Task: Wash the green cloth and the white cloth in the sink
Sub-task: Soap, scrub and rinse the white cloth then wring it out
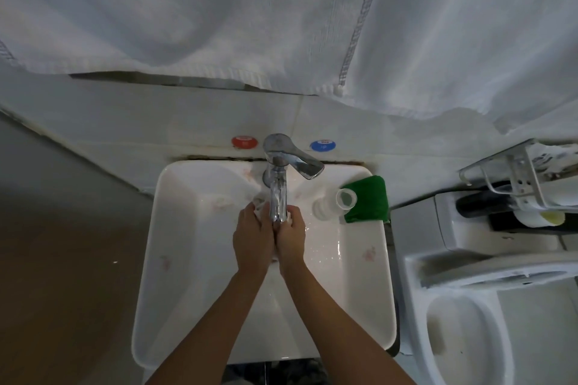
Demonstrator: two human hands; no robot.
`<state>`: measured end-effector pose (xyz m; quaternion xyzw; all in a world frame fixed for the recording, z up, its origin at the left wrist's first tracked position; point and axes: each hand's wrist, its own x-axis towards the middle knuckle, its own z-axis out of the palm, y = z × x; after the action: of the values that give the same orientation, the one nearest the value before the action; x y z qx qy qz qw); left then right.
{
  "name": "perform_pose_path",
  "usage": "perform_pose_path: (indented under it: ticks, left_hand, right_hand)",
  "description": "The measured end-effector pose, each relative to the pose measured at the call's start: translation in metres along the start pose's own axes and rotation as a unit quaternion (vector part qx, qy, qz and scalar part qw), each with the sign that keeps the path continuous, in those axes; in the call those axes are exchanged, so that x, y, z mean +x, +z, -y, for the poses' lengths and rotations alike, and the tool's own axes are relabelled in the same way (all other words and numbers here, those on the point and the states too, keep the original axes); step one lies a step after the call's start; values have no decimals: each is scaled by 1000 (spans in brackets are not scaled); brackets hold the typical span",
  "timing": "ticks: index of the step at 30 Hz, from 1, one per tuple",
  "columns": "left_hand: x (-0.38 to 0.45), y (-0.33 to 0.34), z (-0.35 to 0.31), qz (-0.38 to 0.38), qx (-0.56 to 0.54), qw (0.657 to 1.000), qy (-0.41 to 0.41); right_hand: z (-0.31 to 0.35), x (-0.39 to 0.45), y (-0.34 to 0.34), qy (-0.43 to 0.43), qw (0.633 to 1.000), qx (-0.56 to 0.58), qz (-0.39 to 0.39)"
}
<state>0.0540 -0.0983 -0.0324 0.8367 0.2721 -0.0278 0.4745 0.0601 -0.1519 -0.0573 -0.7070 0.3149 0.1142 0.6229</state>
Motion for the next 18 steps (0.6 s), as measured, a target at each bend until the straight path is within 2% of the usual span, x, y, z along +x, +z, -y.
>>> perform_pose_path:
  ticks: [3,6,13,15,18]
  left_hand:
    - [4,5,-6,-22,9,999,38]
    - [2,14,-12,-13,43,996,75]
    - [0,16,-1,1,6,997,-72]
    - [-2,9,2,-11,-19,997,-76]
    - [-5,2,7,-24,-70,995,-67]
  right_hand:
    - [7,3,-3,0,999,25,-39]
    - [9,7,-15,0,996,32,-81]
    - [10,7,-26,-9,995,-25,-94]
    - [5,3,-20,-14,995,-42,-86]
    - [2,-8,-12,-39,997,-53,-29]
